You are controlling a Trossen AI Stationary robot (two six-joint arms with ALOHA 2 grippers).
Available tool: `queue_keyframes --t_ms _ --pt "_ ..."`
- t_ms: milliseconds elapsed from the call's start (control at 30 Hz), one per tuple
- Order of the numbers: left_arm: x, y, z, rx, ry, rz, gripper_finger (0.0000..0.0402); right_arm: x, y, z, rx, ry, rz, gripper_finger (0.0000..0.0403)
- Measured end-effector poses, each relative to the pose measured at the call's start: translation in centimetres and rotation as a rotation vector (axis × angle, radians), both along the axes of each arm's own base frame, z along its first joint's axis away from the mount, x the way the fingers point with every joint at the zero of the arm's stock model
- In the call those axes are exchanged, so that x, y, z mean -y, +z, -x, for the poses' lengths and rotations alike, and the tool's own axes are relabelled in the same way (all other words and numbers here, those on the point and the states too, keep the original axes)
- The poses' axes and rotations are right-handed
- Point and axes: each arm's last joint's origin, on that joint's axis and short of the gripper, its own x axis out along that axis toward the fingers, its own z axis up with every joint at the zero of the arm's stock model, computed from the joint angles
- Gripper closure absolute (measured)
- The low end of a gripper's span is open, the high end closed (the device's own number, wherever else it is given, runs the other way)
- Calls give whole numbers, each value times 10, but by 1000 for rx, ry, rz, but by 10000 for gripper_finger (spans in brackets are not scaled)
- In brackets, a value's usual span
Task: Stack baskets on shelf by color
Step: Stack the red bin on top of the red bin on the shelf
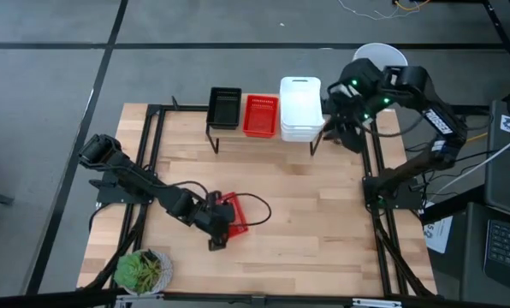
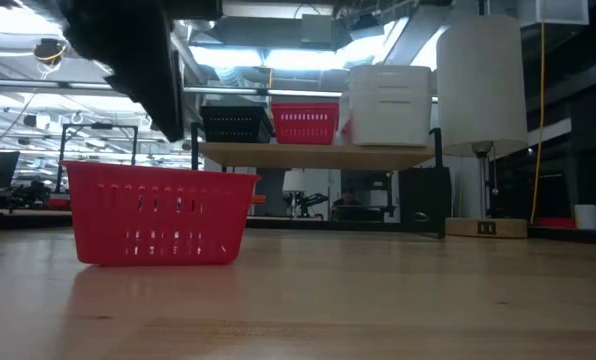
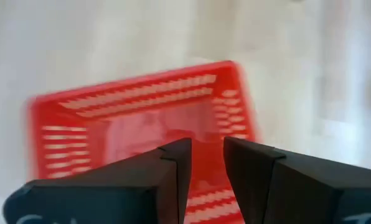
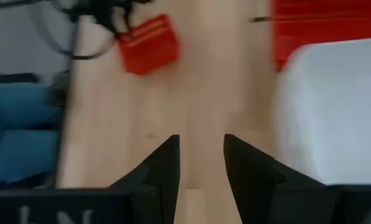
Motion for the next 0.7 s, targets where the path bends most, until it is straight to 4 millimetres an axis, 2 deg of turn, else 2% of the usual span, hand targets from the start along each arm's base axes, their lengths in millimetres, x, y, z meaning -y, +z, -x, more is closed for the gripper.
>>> queue_keyframes --t_ms 200,300,500,700 --pt "14 1 4 2 -23 103 316 -25 2 -4 4 91 -36 280" --pt "20 -7 1 -4 -5 127 316 -34 2 -6 -6 118 -4 280" --pt "28 -20 -4 -1 7 110 316 -40 1 -8 -30 98 85 280" --pt "28 -24 -5 -20 32 126 316 -40 1 -8 -35 76 77 280"
